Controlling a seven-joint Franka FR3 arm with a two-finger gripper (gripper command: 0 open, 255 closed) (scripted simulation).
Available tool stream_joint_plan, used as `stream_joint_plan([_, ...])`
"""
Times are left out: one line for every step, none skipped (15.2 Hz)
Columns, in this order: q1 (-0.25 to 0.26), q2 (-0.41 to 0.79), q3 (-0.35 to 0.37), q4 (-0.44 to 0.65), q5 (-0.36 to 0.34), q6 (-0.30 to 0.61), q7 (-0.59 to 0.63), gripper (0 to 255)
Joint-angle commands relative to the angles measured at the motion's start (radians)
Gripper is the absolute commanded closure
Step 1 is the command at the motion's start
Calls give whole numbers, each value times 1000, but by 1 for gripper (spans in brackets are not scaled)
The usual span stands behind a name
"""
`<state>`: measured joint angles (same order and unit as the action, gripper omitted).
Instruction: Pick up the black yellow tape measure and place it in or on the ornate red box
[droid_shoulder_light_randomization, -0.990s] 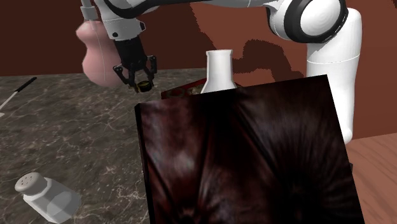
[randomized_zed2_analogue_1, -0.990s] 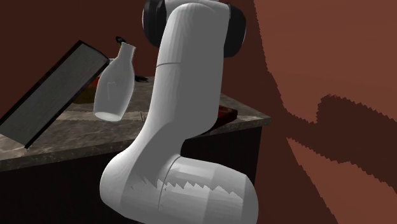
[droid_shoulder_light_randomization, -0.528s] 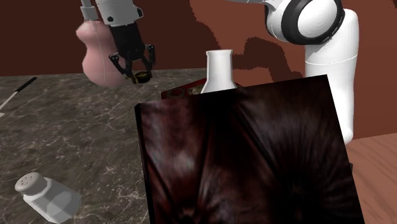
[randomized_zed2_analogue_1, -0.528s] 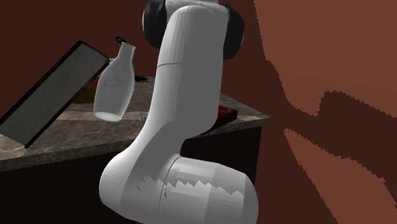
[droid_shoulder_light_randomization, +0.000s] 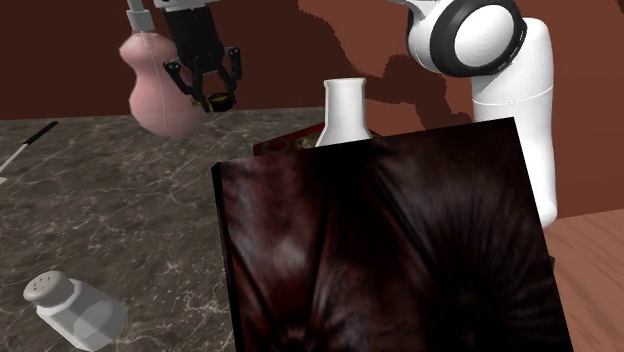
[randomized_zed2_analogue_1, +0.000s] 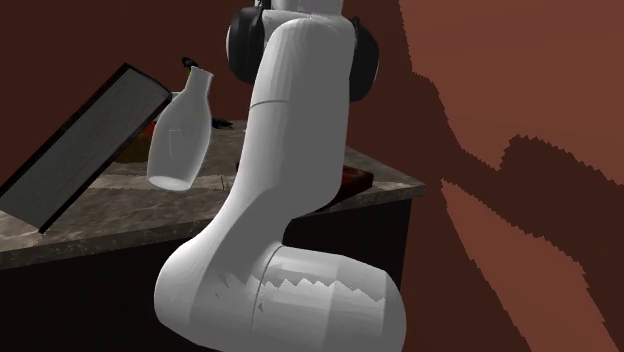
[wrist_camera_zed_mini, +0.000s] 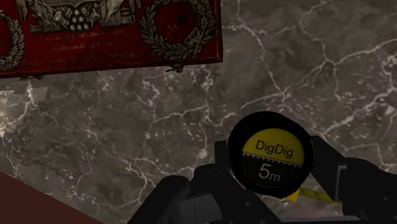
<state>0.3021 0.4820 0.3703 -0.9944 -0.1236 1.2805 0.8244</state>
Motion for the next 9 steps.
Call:
stream_joint_plan([10, 18, -1, 55, -6, -37, 1, 255])
stream_joint_plan([17, 31, -1, 90, -10, -60, 1, 255])
stream_joint_plan([23, 42, -2, 120, -14, -78, 2, 255])
stream_joint_plan([-12, -40, 4, -11, 11, -29, -4, 255])
stream_joint_plan([-41, -109, 9, -115, 32, 8, -12, 255])
stream_joint_plan([-64, -171, 11, -205, 52, 38, -22, 255])
stream_joint_plan([-84, -229, 10, -284, 71, 63, -34, 255])
stream_joint_plan([-101, -283, 9, -356, 89, 83, -47, 255])
stream_joint_plan([-115, -335, 5, -422, 106, 100, -61, 255])
